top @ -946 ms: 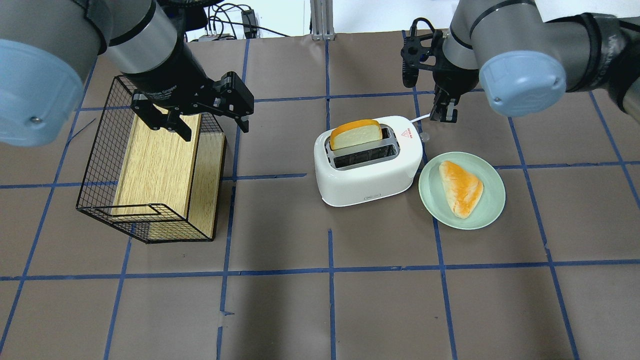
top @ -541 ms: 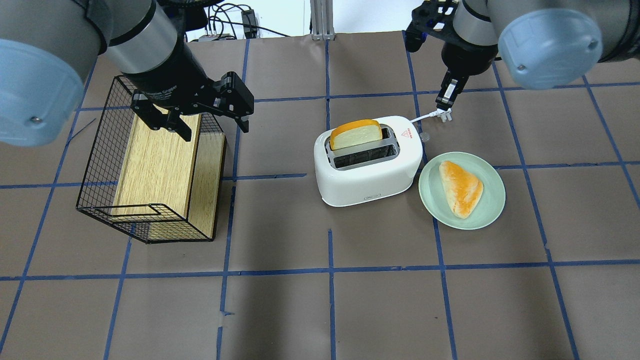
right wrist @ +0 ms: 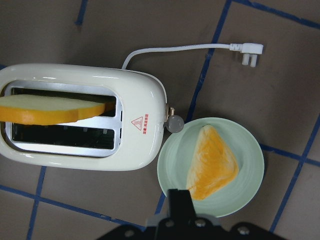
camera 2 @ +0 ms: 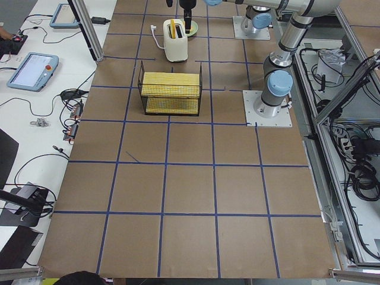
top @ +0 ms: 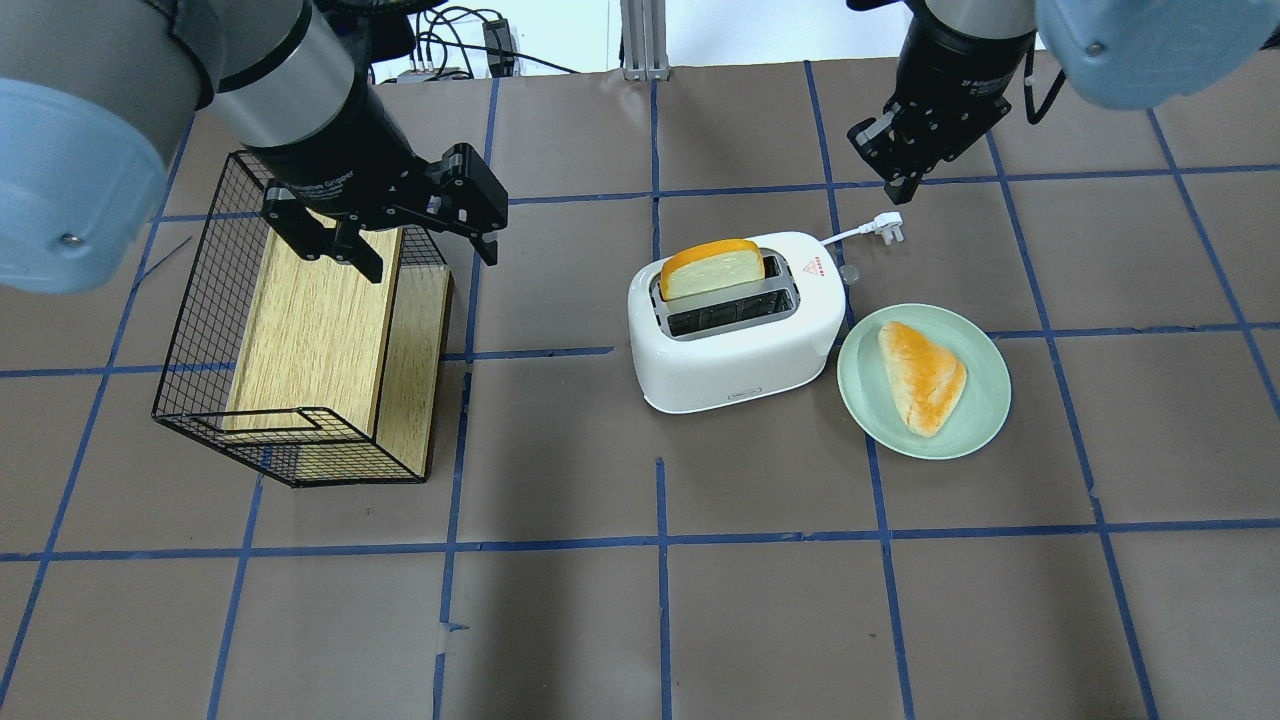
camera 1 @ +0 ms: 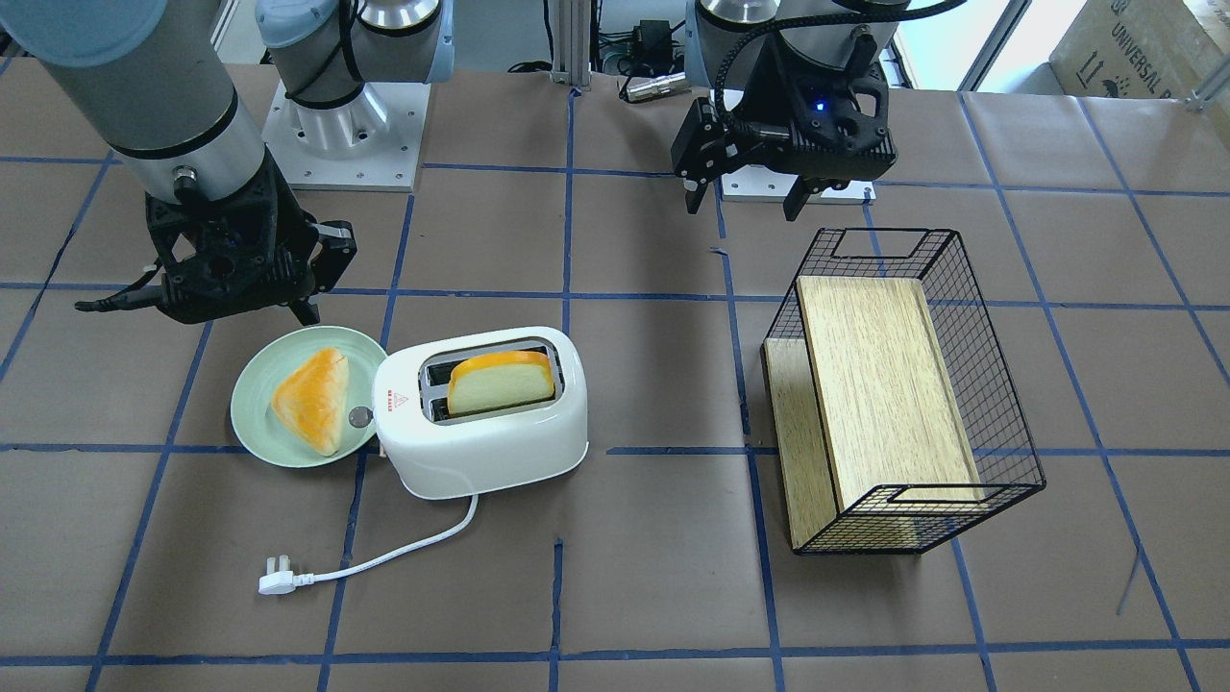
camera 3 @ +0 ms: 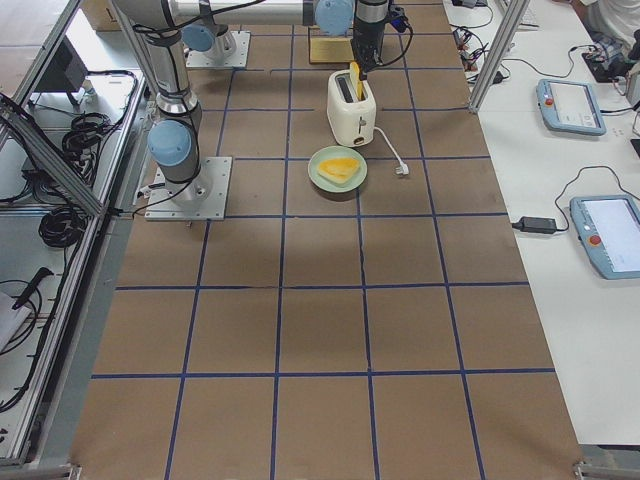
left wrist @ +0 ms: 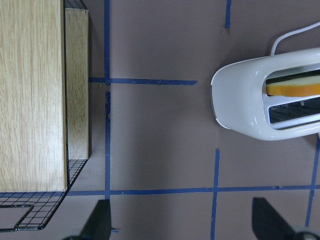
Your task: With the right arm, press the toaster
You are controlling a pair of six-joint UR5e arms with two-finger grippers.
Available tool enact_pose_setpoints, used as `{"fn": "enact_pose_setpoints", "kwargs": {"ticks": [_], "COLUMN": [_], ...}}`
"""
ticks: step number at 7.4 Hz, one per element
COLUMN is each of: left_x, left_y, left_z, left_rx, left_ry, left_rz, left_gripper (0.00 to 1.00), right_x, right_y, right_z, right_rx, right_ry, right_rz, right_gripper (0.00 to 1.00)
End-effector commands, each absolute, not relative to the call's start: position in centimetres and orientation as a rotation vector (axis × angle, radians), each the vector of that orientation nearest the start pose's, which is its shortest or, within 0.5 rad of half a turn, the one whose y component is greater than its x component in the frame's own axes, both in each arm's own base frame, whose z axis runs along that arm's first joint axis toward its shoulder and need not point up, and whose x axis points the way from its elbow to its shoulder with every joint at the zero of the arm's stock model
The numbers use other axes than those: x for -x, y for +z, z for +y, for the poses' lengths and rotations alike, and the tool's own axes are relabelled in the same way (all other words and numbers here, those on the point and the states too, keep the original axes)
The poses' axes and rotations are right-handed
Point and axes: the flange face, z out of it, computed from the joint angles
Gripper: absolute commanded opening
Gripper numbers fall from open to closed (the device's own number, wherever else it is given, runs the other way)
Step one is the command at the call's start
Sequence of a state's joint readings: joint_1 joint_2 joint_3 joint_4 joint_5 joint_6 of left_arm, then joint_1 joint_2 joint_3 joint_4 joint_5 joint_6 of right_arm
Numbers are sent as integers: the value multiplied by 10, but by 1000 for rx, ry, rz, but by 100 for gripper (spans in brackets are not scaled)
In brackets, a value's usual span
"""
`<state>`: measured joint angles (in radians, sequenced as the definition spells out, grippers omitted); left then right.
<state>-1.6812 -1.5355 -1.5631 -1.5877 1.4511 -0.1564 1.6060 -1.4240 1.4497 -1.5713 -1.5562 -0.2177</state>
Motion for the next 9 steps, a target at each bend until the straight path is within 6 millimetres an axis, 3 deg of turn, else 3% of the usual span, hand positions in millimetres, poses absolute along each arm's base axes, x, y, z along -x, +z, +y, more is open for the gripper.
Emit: {"fn": "enact_pose_setpoints", "kwargs": {"ticks": [1, 2, 3, 5, 6, 7, 8, 9], "left_x": [197, 197, 197, 197, 197, 197, 197, 197], "left_y": [508, 508, 508, 508, 508, 508, 508, 508], "left_z": [-460, -460, -460, -460, -460, -460, -460, -460], "left_rx": [73, 73, 73, 73, 73, 73, 73, 73], "left_ry": [-16, -16, -16, -16, -16, -16, -16, -16], "left_rz": [3263, 3263, 3263, 3263, 3263, 3263, 3263, 3263], "left_gripper": [100, 100, 100, 100, 100, 100, 100, 100], "right_x": [-153, -153, -150, -149, -149, -143, -146, -147], "right_y": [465, 478, 486, 494, 488, 501, 508, 499], "right_z": [-543, -536, -532, -532, -530, -528, -519, -521], "right_rx": [104, -13, -36, -48, -48, -53, -48, -53], "right_ry": [63, 32, 1, -30, -2, -52, -79, -36], "right_rz": [3132, 3138, 3134, 3122, 3135, 3135, 3132, 3132], "right_gripper": [58, 67, 70, 70, 72, 96, 100, 100]}}
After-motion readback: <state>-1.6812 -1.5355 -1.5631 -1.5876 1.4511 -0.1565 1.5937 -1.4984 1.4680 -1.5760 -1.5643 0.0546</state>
